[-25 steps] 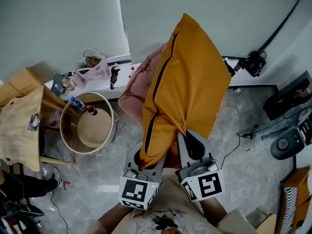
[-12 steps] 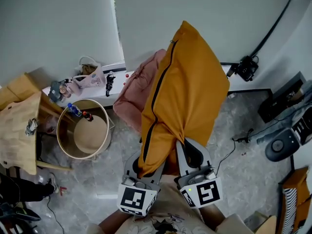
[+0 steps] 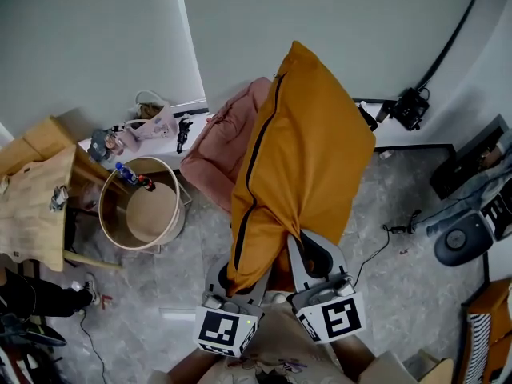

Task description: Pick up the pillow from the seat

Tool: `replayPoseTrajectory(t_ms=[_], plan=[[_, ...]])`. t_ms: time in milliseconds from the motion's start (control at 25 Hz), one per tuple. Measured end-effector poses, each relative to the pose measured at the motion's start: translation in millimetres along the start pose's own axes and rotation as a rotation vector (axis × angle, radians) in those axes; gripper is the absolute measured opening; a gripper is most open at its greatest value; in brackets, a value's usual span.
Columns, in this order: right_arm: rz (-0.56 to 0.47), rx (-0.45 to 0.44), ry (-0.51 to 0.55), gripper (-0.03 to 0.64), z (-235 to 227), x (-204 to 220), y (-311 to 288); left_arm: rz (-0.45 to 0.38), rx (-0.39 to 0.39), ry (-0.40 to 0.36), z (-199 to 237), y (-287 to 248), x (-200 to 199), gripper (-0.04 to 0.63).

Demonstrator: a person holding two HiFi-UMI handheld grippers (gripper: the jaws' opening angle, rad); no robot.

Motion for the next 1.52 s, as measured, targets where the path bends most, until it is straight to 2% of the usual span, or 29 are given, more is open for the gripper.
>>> replayPoseTrajectory(t_ms=[120, 280, 400, 600, 920, 1120, 1520], plan=[[0.0, -0.003, -0.012, 0.035, -11, 0, 23, 0.003, -0.01, -0.002, -26, 3, 3, 0.193], [-0.005, -0.022, -0.021, 0.035, -18, 1, 57, 0.032, -0.024, 0.034, -63, 13, 10, 0.193], [-0.006, -0.042, -0.028, 0.035, -16, 6, 79, 0.011, -0.047, 0.011, -77, 27, 26, 0.195], [0.002, -0.08, -0.046, 0.035, -10, 15, 107, 0.015, -0.083, 0.019, -100, 47, 43, 0.193], [0.028, -0.097, -0.082, 0.037, -11, 31, 143, 0.05, -0.076, 0.042, -129, 61, 66, 0.195], [0.051, -0.111, -0.162, 0.038, -9, 40, 150, 0.087, -0.081, 0.049, -132, 69, 71, 0.195], [0.083, -0.136, -0.182, 0.037, 2, 53, 145, 0.114, -0.103, 0.077, -125, 77, 83, 0.195]])
Point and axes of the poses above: the fingertips, and each gripper's own axes: y backward along the fingers, z to its left, x out of its underside, the point moved 8 cm from there along y, backward along the fingers, and after that the axes turned 8 degrees about y, right-handed, at the moved point
